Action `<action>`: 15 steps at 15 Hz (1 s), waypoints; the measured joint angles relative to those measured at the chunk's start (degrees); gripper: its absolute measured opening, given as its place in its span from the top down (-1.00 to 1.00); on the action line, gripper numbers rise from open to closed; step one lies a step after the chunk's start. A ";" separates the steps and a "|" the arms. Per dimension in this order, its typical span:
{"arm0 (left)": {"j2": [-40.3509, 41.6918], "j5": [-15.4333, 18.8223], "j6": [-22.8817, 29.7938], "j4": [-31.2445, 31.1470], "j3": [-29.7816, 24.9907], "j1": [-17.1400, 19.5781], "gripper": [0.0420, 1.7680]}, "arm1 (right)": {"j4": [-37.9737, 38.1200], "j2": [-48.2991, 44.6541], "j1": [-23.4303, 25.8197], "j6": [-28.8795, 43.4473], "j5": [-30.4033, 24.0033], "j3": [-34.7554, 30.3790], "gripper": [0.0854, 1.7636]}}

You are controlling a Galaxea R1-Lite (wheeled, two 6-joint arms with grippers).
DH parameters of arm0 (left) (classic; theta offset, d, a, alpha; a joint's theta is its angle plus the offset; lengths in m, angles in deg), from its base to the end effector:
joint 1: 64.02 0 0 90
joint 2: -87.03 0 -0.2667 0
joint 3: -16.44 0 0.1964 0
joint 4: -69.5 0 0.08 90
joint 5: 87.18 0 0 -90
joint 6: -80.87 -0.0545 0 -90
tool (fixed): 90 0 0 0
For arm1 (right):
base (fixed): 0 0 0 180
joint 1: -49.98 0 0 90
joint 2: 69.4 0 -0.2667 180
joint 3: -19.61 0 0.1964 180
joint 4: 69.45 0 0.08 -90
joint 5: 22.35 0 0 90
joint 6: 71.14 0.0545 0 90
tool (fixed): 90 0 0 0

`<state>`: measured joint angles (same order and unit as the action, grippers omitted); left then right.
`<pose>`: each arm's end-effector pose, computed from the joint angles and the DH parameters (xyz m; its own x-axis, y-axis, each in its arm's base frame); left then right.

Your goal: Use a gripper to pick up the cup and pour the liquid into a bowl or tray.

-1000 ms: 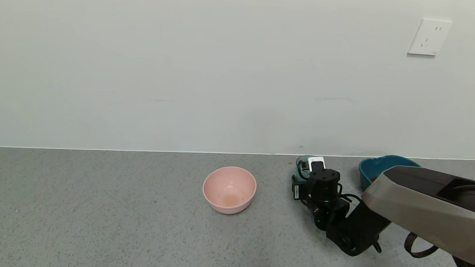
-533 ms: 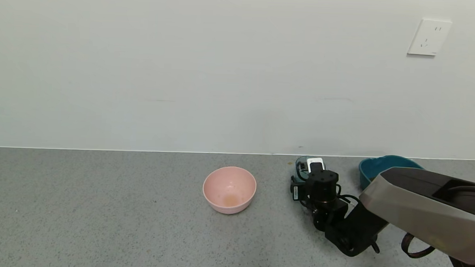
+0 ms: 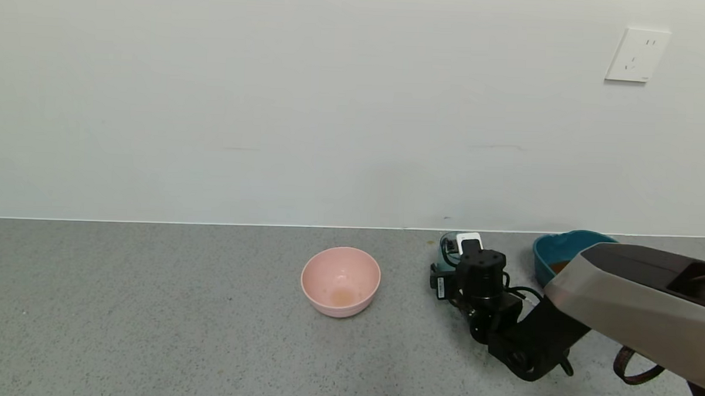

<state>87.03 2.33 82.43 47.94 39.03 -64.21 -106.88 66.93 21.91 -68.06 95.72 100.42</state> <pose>0.0491 0.0003 0.0779 0.9998 0.0052 0.0180 -0.0047 0.9996 -0.0274 0.3878 0.1778 -0.0175 0.9615 -0.0205 -0.2740 -0.0058 0.9955 -0.0948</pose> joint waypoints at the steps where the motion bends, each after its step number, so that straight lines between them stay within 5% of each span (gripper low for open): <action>1: 0.00 -0.02 0.00 0.00 0.00 0.00 -0.94 | 2.34 -1.99 -0.20 0.02 -0.77 -1.16 -0.84; 6: 0.00 0.00 0.00 0.00 0.00 0.00 -0.94 | 18.88 -16.90 -0.83 2.34 -2.43 -5.73 -0.89; 15: 0.00 -0.02 0.00 -0.02 0.00 0.00 -0.94 | 54.52 -57.69 -4.00 6.45 -9.50 -10.36 -0.92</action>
<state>87.03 2.31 82.43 47.92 39.03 -64.21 -52.36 9.24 17.91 -61.61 86.22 90.06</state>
